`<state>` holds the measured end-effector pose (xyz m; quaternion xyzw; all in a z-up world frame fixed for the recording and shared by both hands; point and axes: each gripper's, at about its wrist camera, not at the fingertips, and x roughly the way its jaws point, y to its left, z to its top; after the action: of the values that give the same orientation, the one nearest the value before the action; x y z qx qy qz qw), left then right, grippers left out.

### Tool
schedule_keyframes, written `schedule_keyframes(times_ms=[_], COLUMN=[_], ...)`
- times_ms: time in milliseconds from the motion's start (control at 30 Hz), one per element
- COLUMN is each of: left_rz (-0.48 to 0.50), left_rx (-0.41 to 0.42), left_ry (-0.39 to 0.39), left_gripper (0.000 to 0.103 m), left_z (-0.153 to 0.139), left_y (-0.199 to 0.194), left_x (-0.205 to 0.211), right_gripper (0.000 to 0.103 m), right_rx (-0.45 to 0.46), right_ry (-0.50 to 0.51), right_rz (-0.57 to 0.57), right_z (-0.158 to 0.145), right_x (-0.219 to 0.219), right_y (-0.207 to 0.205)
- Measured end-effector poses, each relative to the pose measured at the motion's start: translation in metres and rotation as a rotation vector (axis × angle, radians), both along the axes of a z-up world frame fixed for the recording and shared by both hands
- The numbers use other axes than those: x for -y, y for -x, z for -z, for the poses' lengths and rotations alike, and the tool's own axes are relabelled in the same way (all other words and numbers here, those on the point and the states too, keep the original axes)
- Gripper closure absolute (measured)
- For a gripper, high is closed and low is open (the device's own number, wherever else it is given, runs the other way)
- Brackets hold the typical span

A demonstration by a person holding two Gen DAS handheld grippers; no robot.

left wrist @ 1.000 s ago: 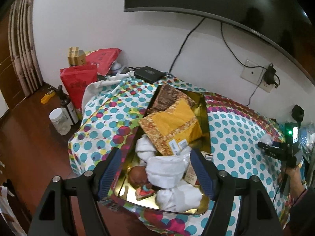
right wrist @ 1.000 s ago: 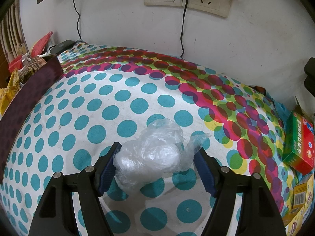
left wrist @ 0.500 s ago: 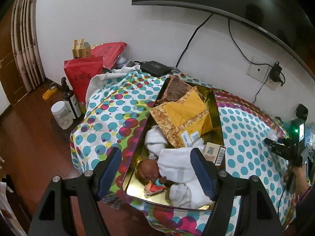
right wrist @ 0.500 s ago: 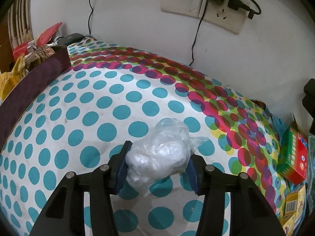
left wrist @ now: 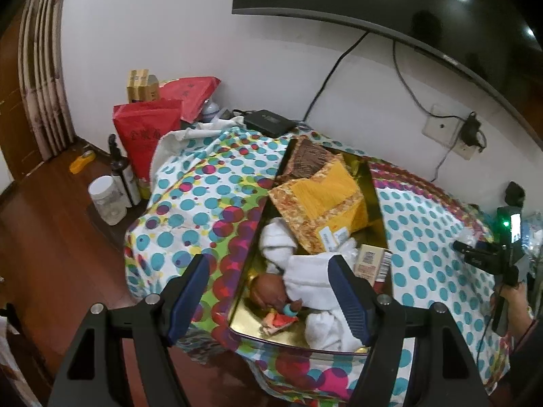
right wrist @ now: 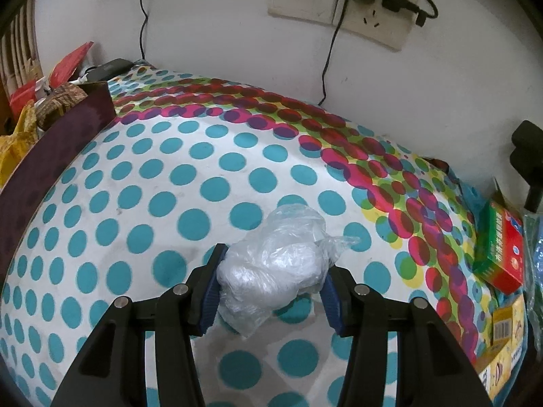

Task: Organize objects
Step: 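Carry the clear plastic bag into the gold tray with the right tool and release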

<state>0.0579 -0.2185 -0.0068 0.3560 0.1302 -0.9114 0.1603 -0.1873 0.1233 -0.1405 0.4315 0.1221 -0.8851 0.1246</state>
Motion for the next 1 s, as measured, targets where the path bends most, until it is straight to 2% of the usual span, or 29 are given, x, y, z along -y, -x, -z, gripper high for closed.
schedule_keyframes(times_ms=[100,300,433,633,767,1000], left_rz=[0.017,0.004,-0.016,-0.042,-0.050,-0.065], left_rx=[0.002,0.005,-0.001,-0.005,-0.006,0.004], left_ry=[-0.025,-0.013,-0.017,-0.010,-0.012,-0.001], left_gripper=[0.029,0.029,0.029,0.029,0.029,0.029], left_z=[0.003,0.005,0.004,0.004,0.005,0.010], left_y=[-0.001,-0.009,-0.017,-0.024,-0.026,-0.027], left_x=[0.000,0.003,0.012,0.025,0.032,0.043], right_gripper=[0.055,0.055,0.054,0.054,0.054,0.054], right_rx=[-0.014,-0.025,-0.027,-0.002,0.010,0.049], right_ry=[0.037,0.138,0.200,0.277,0.275,0.230], right_rz=[-0.021,-0.103,-0.170,-0.301,-0.367,-0.423], right_z=[-0.014,-0.050,-0.076,-0.100,-0.100,-0.079], right_x=[0.012,0.049,0.089,0.156,0.197,0.244], right_y=[-0.012,-0.033,-0.047,-0.070,-0.077,-0.084])
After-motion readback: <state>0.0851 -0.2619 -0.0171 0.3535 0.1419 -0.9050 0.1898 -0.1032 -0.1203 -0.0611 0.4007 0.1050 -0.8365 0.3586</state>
